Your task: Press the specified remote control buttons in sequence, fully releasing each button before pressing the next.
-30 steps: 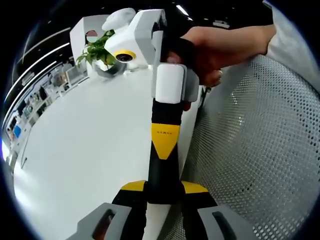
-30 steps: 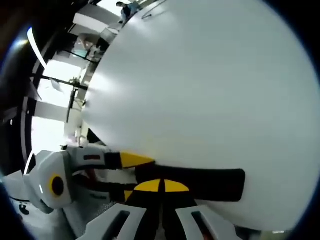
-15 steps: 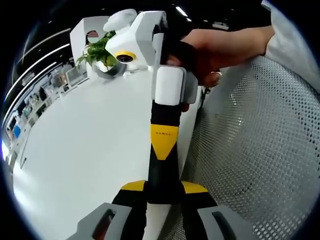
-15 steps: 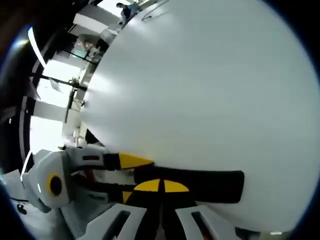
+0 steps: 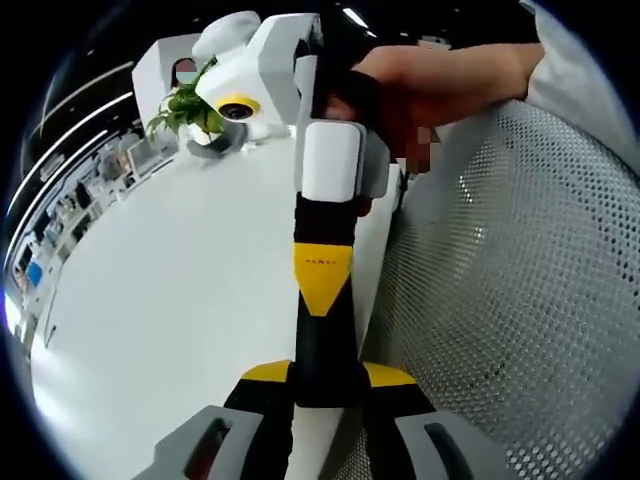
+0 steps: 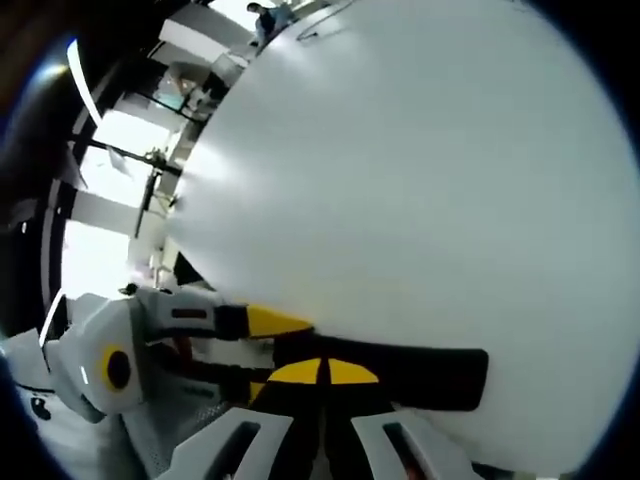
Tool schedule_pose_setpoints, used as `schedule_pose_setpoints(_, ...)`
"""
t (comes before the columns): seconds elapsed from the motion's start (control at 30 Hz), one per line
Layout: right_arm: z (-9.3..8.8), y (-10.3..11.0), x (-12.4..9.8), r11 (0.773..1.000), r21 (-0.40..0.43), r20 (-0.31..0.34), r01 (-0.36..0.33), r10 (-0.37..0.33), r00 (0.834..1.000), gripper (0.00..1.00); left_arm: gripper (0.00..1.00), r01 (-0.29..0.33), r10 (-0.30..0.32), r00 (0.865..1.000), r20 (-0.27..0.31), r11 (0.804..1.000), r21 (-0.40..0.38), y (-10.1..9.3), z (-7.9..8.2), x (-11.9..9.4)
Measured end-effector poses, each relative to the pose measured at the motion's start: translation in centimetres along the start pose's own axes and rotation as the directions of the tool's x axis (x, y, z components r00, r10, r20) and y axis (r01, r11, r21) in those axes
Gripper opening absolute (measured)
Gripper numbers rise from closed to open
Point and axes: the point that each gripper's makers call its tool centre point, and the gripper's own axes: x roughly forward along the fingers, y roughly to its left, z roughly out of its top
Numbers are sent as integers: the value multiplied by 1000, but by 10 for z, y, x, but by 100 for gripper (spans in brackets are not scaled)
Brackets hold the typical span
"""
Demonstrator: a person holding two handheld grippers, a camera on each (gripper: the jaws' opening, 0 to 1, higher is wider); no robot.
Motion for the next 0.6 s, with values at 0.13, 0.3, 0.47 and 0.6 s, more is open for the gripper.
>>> schedule_pose_setpoints(0.13, 14, 0, -12, 1000, -17, 95, 9, -8, 995, 0, 25, 13, -13, 1000, -8, 1000, -4, 1, 0, 0)
schedule_pose_setpoints(0.3, 33, 5, -28, 995, -86, 222, 45, -25, 975, 0, 25, 28, -28, 999, -17, 999, -34, 2, 1, 0)
schedule_pose_setpoints(0.47, 54, 15, -50, 975, -193, 384, 108, -26, 923, 0, 25, 27, -30, 999, -41, 998, -64, 2, 2, 1)
schedule_pose_setpoints(0.6, 69, 27, -71, 954, -257, 492, 158, -12, 871, 0, 25, 32, -36, 998, -46, 997, -72, 1, 2, 0)
